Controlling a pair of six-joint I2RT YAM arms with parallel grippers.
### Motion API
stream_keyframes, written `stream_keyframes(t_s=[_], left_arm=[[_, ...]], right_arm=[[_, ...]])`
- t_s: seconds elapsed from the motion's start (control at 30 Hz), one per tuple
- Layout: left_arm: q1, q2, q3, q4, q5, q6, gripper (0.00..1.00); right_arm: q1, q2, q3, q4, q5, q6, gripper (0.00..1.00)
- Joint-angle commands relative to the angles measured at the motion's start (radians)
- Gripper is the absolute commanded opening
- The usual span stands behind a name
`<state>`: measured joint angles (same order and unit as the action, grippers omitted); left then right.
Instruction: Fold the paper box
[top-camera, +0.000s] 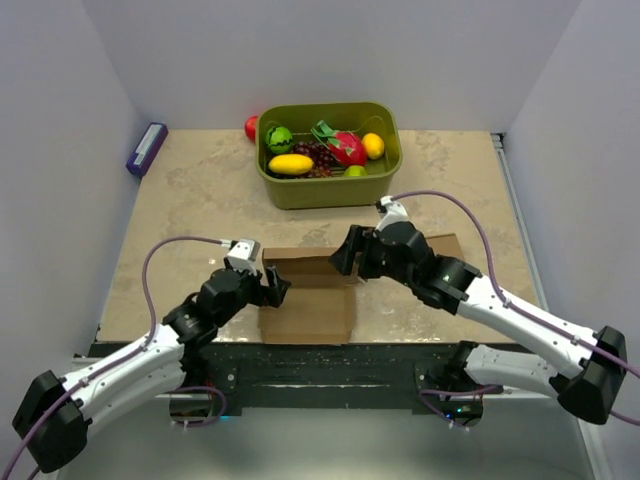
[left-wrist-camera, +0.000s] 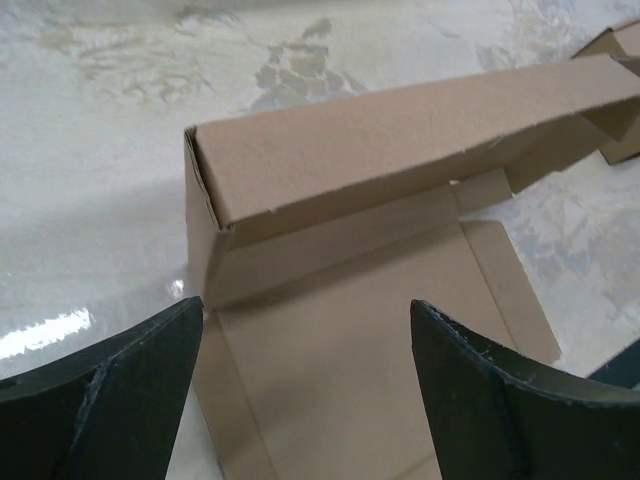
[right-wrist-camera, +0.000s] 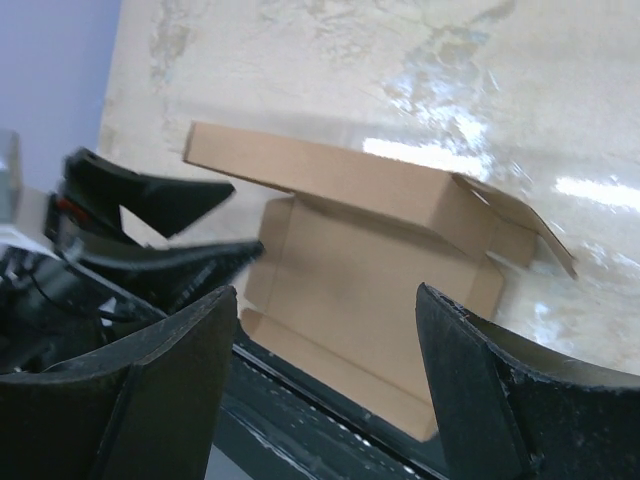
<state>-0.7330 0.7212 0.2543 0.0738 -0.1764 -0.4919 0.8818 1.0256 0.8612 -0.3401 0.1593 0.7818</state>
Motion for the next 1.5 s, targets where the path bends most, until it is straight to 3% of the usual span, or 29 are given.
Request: stream_keyframes(t_s=[0.0,0.07,0.2,0.47,0.57,0.83,1.47], left_arm=[[-0.006,-0.083,0.117,-0.238,0.025,-0.082,0.92],[0.003,-0.118,0.181,-0.307,-0.001,-0.083,0.97],[0.050,-0.119,0.286,-0.355,0.044,-0.053,1.00],[0.226,0.079,0.396,-0.312,0.290,0.065,0.99],[0.259,0.153,0.411,-0.341,0.307,0.148,0.99],[0.282,0.173,0.373,-0.252,0.321,0.159,0.91],[0.303,0.250,0.355,-0.220,0.385,0.179,0.69]], right_arm=[[-0.004,0.089,0.127,0.018,-0.006,-0.013,0.74],[-0.021,0.137,0.151,-0.002,-0.015,-0.030,0.63],[-0.107,0.165,0.125,0.087,-0.158,-0.010,0.57],[-0.173,0.150,0.099,0.087,-0.222,-0.015,0.57],[-0.179,0.131,0.070,0.082,-0.207,-0.010,0.57],[-0.185,0.154,0.024,0.099,-0.196,0.005,0.57],[-0.198,0.200,-0.056,0.197,-0.219,0.057,0.53]])
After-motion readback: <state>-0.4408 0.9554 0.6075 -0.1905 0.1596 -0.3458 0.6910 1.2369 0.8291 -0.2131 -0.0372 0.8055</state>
